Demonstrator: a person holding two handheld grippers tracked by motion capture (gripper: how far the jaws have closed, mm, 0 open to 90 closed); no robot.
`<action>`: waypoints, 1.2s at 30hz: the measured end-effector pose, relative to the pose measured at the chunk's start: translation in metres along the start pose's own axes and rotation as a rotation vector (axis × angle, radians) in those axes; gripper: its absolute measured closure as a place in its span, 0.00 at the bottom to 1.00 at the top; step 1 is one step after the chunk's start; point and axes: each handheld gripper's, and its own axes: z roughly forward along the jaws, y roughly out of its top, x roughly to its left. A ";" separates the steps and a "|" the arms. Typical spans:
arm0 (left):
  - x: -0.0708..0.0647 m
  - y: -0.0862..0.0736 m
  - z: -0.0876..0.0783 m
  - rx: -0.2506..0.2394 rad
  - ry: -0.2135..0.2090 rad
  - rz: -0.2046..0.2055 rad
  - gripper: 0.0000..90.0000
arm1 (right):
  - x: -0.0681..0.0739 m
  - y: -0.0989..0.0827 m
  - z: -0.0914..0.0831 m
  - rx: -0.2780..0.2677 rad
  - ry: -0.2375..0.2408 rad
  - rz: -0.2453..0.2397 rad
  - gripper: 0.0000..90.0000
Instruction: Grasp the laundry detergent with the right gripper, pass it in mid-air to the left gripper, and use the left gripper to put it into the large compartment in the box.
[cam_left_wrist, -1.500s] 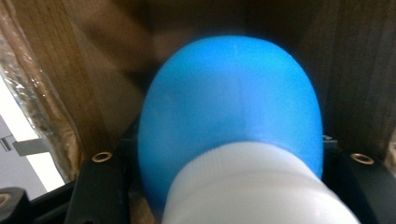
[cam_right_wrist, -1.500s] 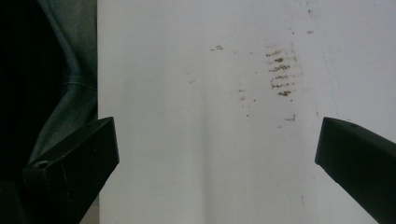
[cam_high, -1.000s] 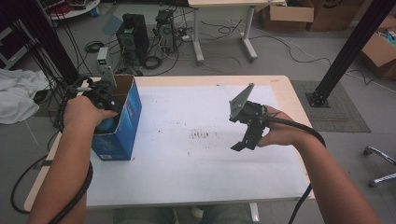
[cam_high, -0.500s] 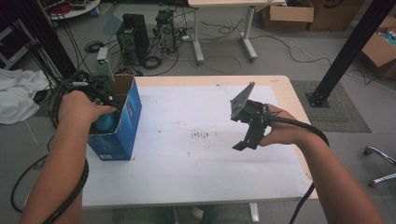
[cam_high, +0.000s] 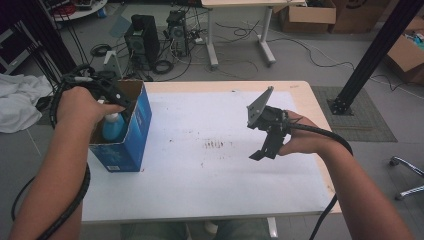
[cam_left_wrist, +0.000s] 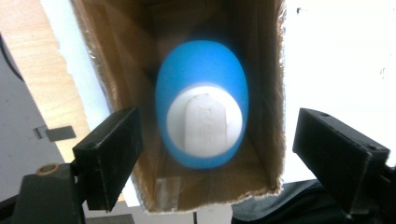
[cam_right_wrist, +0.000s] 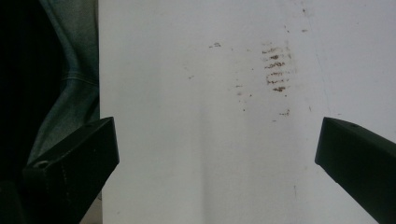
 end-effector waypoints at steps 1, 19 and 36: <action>0.000 0.000 -0.003 0.000 0.001 0.001 0.18 | 0.000 0.000 0.000 -0.002 0.001 0.001 0.00; -0.013 -0.003 -0.040 -0.037 0.000 0.092 0.08 | -0.001 0.003 0.003 0.012 0.006 0.007 0.00; -0.055 -0.002 -0.068 -0.072 -0.035 0.319 0.00 | -0.001 0.003 -0.001 0.031 0.003 0.024 0.00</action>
